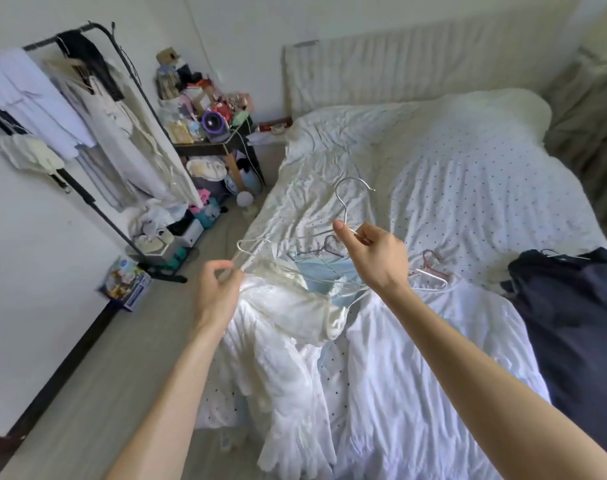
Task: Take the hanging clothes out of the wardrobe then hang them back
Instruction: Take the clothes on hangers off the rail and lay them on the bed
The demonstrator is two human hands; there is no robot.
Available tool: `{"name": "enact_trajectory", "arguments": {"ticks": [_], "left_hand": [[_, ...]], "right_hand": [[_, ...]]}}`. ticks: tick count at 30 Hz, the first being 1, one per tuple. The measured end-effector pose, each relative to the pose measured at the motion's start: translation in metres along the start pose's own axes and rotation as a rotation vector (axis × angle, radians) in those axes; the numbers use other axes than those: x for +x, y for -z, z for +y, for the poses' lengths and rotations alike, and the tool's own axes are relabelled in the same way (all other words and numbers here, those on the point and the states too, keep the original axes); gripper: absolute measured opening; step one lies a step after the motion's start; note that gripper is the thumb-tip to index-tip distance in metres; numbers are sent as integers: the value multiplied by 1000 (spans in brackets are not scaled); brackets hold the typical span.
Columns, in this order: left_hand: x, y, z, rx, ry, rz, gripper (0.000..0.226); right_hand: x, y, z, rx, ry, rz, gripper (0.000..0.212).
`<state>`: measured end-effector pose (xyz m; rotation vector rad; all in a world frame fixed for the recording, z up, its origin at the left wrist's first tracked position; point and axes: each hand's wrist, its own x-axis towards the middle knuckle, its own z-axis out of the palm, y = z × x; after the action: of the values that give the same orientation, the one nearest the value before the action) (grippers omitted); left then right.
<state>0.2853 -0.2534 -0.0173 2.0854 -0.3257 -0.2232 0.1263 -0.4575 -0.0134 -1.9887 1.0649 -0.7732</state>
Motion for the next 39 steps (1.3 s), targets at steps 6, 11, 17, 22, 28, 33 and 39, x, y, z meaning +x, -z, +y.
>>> {"name": "enact_trajectory", "arguments": {"ticks": [6,11,17,22,28,33,39], "left_hand": [[78,-75,-82,174,172,-293,21],[162,-122,-126,334,244,-572,55],[295,-170,-121,600,-341,-478,74],[368,-215,-132,678,-756,-612,37],[447,-265,-163,613,-733,-658,25],[478,-304,-228,954,-496,-917,36],[481,-331,-310,906,-478,-849,24]], "right_hand": [[62,-69,32,-92,-86,3,67],[118,-136,54,-155,-189,-77,71],[160,-211,89,-186,-285,-208,77],[208,-250,106,-80,-415,-197,69],[253,-300,173,-276,-476,-341,53],[228,-326,246,-696,-578,-705,28],[195,-351,299,-505,-679,-604,40]]}}
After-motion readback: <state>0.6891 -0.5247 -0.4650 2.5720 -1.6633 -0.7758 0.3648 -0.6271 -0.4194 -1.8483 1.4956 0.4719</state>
